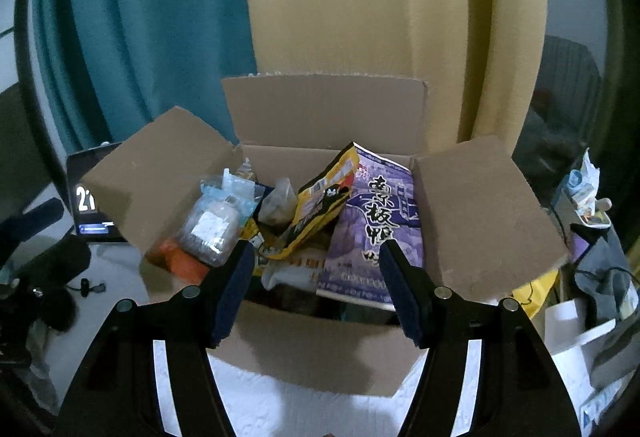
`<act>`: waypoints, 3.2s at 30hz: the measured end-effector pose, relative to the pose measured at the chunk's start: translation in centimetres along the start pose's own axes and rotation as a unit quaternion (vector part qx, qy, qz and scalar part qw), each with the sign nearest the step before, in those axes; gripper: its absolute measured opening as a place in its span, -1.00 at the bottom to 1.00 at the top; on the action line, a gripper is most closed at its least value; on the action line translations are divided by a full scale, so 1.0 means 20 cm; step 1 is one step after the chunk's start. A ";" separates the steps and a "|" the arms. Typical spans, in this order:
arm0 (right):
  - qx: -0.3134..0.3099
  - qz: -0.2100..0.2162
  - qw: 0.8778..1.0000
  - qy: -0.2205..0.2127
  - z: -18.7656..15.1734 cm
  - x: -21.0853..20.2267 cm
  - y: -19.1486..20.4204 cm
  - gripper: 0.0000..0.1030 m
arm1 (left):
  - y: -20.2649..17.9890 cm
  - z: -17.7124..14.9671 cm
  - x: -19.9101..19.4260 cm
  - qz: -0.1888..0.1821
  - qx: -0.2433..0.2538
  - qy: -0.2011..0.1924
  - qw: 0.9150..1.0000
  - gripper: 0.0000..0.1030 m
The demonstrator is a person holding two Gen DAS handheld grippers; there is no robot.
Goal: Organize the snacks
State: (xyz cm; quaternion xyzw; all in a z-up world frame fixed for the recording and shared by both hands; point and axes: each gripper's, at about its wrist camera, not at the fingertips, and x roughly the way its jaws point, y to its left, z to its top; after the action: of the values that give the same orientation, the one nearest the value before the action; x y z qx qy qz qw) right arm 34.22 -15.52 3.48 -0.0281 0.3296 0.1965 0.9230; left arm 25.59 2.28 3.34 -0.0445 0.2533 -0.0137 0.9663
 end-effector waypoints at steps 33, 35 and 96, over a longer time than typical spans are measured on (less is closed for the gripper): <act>-0.055 -0.040 0.986 -0.150 -0.49 -0.82 0.15 0.61 | -0.17 -0.37 -0.68 0.036 0.006 -0.117 0.992 0.93; -0.051 -0.039 0.986 -0.156 -0.52 -0.86 0.15 0.62 | -0.18 -0.39 -0.71 0.041 0.004 -0.118 0.992 0.93; -0.029 -0.069 0.972 -0.224 -0.86 -1.32 0.23 0.63 | -0.24 -0.66 -1.23 0.015 0.011 -0.230 0.973 0.98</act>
State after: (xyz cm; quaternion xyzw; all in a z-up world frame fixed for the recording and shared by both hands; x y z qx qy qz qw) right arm 3.54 -23.48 6.75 -0.0331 0.1058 0.1430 0.9835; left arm -2.25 -2.29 4.37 -0.0323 0.0251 0.0085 0.9991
